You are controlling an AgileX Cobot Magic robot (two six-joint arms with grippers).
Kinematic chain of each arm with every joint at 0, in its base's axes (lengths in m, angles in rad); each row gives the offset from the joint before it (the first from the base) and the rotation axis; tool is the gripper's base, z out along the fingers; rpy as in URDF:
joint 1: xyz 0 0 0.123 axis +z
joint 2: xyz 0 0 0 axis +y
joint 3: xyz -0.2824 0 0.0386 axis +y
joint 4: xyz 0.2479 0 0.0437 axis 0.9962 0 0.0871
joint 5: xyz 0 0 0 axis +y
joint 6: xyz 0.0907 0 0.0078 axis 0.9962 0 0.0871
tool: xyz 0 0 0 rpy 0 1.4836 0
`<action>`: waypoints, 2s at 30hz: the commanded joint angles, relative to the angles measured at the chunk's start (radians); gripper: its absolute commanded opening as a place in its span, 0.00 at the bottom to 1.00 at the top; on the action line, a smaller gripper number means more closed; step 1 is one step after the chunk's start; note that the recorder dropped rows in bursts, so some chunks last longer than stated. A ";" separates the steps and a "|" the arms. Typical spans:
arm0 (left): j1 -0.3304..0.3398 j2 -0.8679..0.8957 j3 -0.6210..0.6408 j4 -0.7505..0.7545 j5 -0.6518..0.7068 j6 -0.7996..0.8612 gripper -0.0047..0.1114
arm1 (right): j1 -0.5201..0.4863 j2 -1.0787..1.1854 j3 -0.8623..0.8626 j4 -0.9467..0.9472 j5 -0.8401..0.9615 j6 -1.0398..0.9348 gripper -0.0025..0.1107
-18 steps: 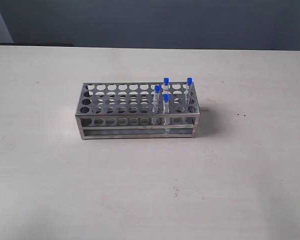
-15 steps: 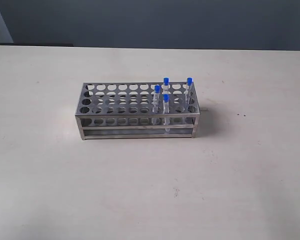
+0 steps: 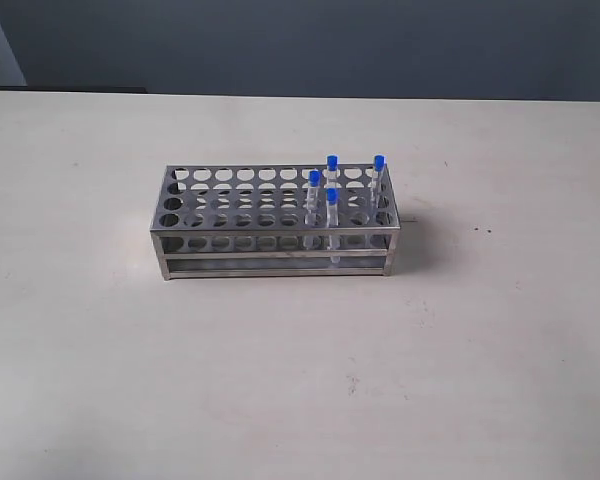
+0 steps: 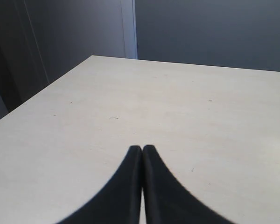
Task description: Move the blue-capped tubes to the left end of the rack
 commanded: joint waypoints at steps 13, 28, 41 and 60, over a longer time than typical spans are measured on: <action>-0.005 0.003 0.004 -0.005 -0.011 -0.002 0.04 | -0.005 -0.007 0.005 0.146 -0.003 0.453 0.02; -0.005 0.003 0.004 -0.005 -0.011 -0.002 0.04 | 0.183 0.793 -0.792 -0.256 0.779 -0.160 0.02; -0.005 0.003 0.004 -0.005 -0.011 -0.002 0.04 | 0.607 1.700 -1.365 -0.687 1.016 -0.121 0.02; -0.005 0.003 0.004 -0.005 -0.011 -0.002 0.04 | 0.710 1.891 -1.446 -0.931 0.926 0.047 0.38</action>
